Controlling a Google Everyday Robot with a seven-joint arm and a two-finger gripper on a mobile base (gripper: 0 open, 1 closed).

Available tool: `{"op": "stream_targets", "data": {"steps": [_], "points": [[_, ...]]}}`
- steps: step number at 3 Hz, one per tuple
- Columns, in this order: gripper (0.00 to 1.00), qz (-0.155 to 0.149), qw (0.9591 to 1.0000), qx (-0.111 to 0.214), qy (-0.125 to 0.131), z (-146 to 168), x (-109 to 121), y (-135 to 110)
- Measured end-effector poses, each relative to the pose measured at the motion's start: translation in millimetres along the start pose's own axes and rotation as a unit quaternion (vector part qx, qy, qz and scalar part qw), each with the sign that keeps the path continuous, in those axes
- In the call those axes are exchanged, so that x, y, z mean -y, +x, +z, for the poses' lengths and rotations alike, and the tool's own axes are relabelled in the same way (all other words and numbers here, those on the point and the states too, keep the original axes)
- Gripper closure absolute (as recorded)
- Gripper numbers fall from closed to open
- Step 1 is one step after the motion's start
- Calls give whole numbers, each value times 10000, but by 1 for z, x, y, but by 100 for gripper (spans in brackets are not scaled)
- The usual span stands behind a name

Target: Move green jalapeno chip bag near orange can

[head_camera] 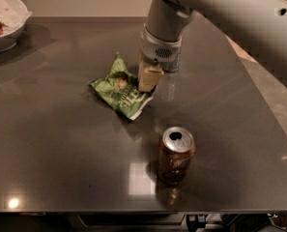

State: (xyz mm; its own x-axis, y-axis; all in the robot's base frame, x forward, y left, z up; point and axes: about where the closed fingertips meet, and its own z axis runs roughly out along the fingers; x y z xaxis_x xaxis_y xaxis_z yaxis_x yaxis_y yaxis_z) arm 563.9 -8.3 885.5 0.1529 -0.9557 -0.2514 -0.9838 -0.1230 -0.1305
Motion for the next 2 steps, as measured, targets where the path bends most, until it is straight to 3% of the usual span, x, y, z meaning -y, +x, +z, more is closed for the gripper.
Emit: {"op": "stream_targets", "data": {"steps": [2], "points": [[100, -270, 9991, 255, -208, -22, -36, 39]]}}
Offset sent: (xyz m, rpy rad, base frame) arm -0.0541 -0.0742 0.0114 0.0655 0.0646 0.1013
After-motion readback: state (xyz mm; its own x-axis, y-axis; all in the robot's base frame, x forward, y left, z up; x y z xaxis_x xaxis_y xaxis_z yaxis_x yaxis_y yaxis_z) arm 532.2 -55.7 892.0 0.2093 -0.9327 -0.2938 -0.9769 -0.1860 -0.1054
